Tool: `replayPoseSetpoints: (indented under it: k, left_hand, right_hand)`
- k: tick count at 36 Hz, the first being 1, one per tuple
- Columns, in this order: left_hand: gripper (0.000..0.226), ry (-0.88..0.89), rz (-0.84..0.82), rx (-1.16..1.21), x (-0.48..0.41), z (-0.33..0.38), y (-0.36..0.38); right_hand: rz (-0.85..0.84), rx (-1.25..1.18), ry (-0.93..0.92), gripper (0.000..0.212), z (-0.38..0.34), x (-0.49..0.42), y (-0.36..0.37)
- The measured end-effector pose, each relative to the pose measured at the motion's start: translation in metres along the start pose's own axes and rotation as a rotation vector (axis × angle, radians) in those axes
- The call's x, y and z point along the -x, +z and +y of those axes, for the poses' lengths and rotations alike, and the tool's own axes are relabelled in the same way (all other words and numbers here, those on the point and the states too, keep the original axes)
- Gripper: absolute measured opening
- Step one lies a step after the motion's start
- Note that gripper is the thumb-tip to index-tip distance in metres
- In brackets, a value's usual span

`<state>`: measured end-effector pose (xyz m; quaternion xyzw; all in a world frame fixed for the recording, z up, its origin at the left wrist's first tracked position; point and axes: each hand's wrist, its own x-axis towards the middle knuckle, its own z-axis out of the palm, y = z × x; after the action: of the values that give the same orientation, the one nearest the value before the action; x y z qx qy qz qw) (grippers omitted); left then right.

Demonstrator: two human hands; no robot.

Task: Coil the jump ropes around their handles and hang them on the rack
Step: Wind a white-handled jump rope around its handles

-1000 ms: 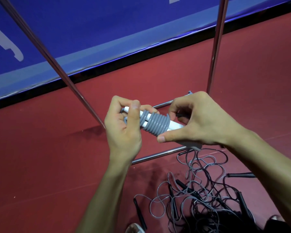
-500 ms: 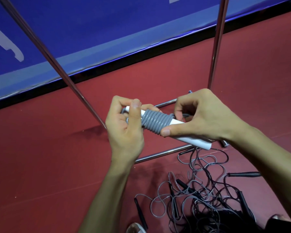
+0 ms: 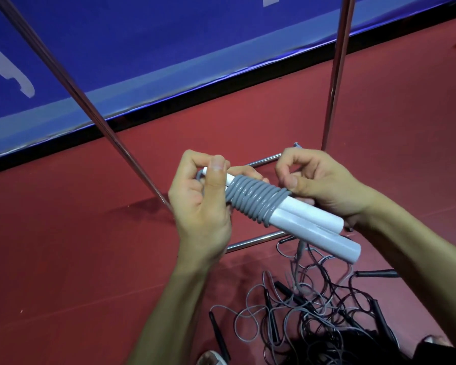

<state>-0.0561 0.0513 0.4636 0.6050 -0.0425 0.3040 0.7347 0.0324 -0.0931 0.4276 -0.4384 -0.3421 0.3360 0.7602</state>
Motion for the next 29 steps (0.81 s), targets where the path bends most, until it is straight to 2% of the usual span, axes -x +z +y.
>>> replayPoseSetpoints:
  k: [4, 7, 10, 12, 16, 17, 20, 22, 25, 29]
  left_hand:
    - [0.016, -0.066, 0.083, 0.067, 0.002, -0.002, 0.004]
    - [0.019, -0.146, 0.231, 0.112, 0.001, -0.004, 0.008]
    - [0.022, -0.176, 0.365, 0.086, -0.004, -0.011, 0.006]
    - [0.022, -0.182, 0.435, 0.046, -0.007, -0.017, 0.002]
    - [0.023, -0.207, 0.508, 0.027, -0.011, -0.024, -0.004]
    - [0.022, -0.220, 0.526, 0.031, -0.012, -0.025, -0.005]
    - [0.024, -0.290, 0.597, 0.060, -0.017, -0.031, -0.008]
    - [0.026, -0.343, 0.653, 0.078, -0.021, -0.035, -0.011]
    - [0.028, -0.370, 0.723, 0.099, -0.028, -0.041, -0.016]
    - [0.028, -0.263, 0.789, -0.020, -0.039, -0.048, -0.021]
  right_hand:
    - [0.038, -0.088, 0.013, 0.034, 0.012, -0.005, 0.003]
    - [0.039, -0.258, 0.006, 0.023, 0.020, -0.009, 0.012]
    - [0.143, -0.339, 0.085, 0.015, 0.027, -0.010, 0.026]
    - [0.221, -0.304, 0.098, 0.019, 0.033, -0.010, 0.031]
    - [0.348, -0.342, 0.117, 0.045, 0.039, -0.014, 0.039]
    - [0.373, -0.357, 0.104, 0.041, 0.039, -0.015, 0.041]
    - [0.418, -0.401, 0.053, 0.011, 0.040, -0.019, 0.044]
    - [0.452, -0.354, 0.045, 0.015, 0.045, -0.019, 0.043]
    - [0.511, -0.156, 0.030, 0.008, 0.053, -0.022, 0.043]
    - [0.552, 0.004, 0.055, 0.017, 0.057, -0.028, 0.049]
